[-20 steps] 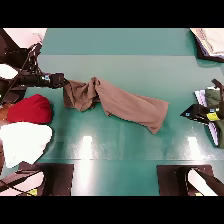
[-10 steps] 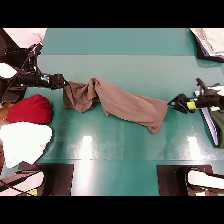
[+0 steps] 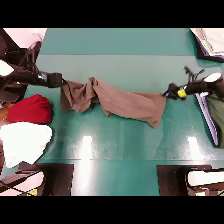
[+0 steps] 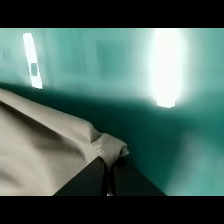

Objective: Fold the shirts.

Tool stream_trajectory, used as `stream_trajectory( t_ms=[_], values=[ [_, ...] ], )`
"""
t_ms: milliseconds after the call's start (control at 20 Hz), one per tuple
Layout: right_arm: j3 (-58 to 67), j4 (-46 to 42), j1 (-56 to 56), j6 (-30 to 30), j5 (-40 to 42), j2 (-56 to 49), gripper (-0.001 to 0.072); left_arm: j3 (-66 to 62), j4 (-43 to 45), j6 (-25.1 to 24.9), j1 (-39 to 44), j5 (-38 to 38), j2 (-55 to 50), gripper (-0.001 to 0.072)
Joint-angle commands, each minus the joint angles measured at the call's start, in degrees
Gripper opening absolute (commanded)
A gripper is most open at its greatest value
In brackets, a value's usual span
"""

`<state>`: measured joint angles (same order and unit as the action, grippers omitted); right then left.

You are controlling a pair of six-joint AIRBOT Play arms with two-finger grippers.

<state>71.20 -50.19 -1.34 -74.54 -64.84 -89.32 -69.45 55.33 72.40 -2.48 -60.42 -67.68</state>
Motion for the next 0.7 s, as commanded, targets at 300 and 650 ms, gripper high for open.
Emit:
stream_trajectory(
  t_ms=[300,650],
  values=[
    [27.4,-2.5,-6.4,0.2,-5.0,27.3,0.0016,-46.0,7.3,-0.4,-0.1,-10.5,9.6,0.0029],
    [43.3,-2.5,-14.2,-1.1,-16.1,35.5,0.0016,-52.5,4.6,1.3,-0.1,-6.5,19.0,0.0028]
  ],
)
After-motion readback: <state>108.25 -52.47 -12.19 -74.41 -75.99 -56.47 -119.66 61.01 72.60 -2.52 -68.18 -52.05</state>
